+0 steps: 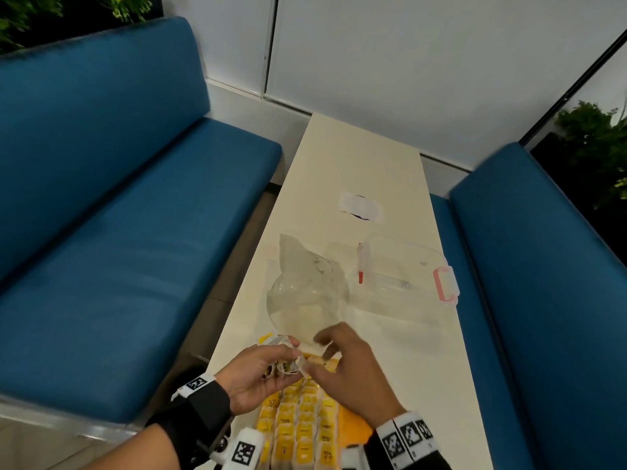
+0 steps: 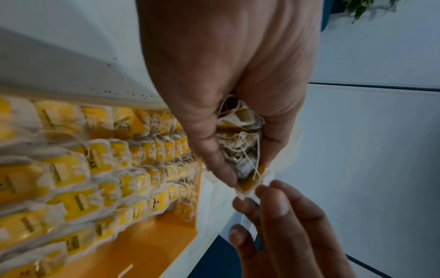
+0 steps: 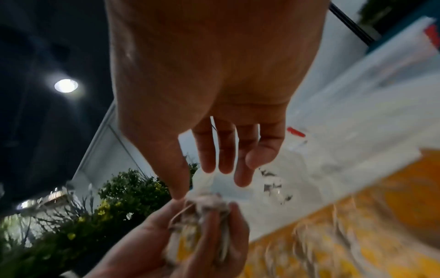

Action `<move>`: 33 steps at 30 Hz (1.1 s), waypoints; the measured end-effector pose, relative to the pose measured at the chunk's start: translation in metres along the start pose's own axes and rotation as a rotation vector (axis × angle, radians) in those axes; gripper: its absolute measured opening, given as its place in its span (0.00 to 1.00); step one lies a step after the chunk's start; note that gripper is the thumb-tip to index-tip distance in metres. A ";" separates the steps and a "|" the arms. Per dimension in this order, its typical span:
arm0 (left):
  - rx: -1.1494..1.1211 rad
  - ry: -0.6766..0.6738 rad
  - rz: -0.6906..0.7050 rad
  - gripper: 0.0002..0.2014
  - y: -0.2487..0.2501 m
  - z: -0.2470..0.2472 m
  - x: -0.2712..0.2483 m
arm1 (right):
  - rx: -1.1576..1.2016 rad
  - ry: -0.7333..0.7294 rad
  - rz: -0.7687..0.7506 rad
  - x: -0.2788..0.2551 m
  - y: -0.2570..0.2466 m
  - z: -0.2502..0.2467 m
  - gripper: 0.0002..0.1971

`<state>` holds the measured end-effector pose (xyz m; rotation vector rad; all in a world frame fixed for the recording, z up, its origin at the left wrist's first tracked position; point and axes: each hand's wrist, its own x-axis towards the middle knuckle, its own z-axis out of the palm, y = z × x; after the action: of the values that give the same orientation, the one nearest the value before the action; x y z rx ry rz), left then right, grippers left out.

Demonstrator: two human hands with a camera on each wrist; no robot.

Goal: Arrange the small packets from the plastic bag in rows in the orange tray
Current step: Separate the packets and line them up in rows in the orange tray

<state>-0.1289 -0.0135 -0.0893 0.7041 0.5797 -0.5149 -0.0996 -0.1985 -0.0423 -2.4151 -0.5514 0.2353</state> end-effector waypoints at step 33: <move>0.272 -0.012 0.143 0.19 -0.009 -0.012 -0.002 | -0.399 -0.271 0.353 -0.027 0.072 -0.017 0.07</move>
<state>-0.1395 -0.0101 -0.0997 0.9924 0.4482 -0.4686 -0.0950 -0.2704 -0.0732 -2.8861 -0.3020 0.6650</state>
